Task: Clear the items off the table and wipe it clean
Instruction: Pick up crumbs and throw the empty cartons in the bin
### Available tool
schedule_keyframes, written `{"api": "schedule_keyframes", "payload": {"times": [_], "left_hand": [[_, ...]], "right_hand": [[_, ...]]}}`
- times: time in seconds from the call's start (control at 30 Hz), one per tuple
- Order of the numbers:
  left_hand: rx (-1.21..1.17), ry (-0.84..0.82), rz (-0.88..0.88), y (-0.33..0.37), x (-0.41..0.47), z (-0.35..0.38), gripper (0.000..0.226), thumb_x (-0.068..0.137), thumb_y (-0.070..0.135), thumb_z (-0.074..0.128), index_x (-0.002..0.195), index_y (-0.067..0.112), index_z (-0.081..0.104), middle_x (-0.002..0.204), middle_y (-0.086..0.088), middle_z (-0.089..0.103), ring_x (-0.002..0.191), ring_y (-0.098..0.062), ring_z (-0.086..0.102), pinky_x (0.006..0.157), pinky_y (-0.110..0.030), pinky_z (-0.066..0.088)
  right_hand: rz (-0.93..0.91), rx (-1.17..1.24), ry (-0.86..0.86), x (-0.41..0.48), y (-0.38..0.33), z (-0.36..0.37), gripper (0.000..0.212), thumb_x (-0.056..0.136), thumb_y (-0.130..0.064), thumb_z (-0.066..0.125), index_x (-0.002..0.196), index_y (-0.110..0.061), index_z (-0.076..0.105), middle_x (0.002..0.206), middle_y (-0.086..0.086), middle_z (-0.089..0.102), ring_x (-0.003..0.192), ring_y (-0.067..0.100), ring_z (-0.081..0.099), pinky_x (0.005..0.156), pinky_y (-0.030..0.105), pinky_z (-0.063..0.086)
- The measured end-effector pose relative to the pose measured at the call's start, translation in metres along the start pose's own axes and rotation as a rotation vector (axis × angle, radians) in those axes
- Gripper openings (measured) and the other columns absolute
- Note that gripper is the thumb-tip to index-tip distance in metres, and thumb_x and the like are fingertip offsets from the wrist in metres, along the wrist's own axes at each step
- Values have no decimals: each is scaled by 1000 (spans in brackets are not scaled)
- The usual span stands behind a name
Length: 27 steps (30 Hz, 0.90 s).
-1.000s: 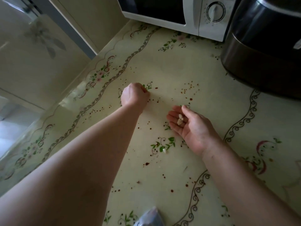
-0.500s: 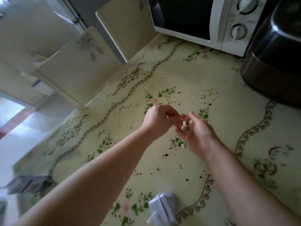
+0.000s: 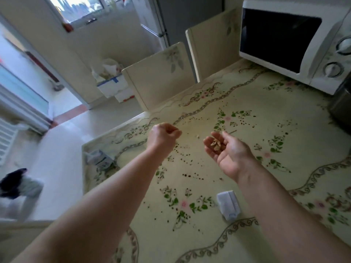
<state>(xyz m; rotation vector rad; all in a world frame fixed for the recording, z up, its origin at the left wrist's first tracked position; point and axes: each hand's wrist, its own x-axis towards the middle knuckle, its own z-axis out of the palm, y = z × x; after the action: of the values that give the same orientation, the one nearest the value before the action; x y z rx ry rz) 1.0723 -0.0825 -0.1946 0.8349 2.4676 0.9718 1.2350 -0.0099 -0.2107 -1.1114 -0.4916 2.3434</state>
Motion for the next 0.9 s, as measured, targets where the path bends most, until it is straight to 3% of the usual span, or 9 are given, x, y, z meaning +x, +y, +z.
{"api": "schedule_keyframes", "payload": {"times": [0.1, 0.23, 0.33, 0.47, 0.6, 0.77, 0.9], "left_hand": [[-5, 31, -97, -35, -3, -27, 12, 92, 23, 63, 99, 17, 70, 94, 1, 71, 56, -4, 51, 54, -18, 44], [29, 64, -166, -75, -10, -50, 14, 93, 16, 61, 103, 15, 71, 101, 1, 72, 84, -10, 63, 86, -30, 54], [68, 81, -224, -100, -11, -60, 14, 93, 14, 60, 102, 15, 71, 103, 1, 71, 93, -13, 63, 91, -32, 52], [113, 40, -276, -119, -7, -59, 12, 92, 13, 61, 98, 16, 71, 105, 2, 70, 91, -12, 62, 81, -27, 53], [104, -95, -276, -126, -8, -42, 14, 91, 12, 63, 103, 10, 70, 105, -1, 67, 81, -8, 57, 63, -16, 41], [163, -215, -264, -133, -16, -15, 13, 88, 19, 68, 100, 15, 71, 106, 1, 68, 84, -7, 58, 66, -16, 43], [151, -222, -267, -141, -24, -7, 11, 89, 19, 67, 99, 15, 71, 106, 1, 68, 85, -9, 58, 71, -18, 45]], "right_hand": [[6, -20, 4, -13, 23, 24, 29, 101, -25, 38, 98, -6, 60, 90, 12, 64, 89, 22, 62, 92, 34, 50], [37, -62, 63, -21, 63, 40, 25, 100, -21, 40, 97, -6, 60, 90, 12, 64, 86, 21, 63, 89, 33, 52], [82, -96, 77, -25, 94, 42, 22, 100, -19, 42, 97, -6, 60, 86, 11, 63, 83, 20, 63, 87, 34, 51], [126, -122, 120, -25, 123, 36, 21, 99, -16, 44, 92, -7, 61, 81, 10, 63, 76, 20, 62, 82, 33, 51], [143, -142, 163, -26, 138, 24, 19, 98, -12, 45, 91, -6, 62, 80, 10, 61, 72, 19, 60, 70, 30, 50], [154, -176, 188, -26, 152, 11, 19, 97, -5, 45, 90, -7, 62, 77, 9, 61, 69, 18, 59, 62, 27, 49], [150, -189, 204, -28, 157, 6, 21, 97, -3, 42, 91, -6, 62, 76, 9, 61, 68, 18, 59, 65, 28, 49]]}}
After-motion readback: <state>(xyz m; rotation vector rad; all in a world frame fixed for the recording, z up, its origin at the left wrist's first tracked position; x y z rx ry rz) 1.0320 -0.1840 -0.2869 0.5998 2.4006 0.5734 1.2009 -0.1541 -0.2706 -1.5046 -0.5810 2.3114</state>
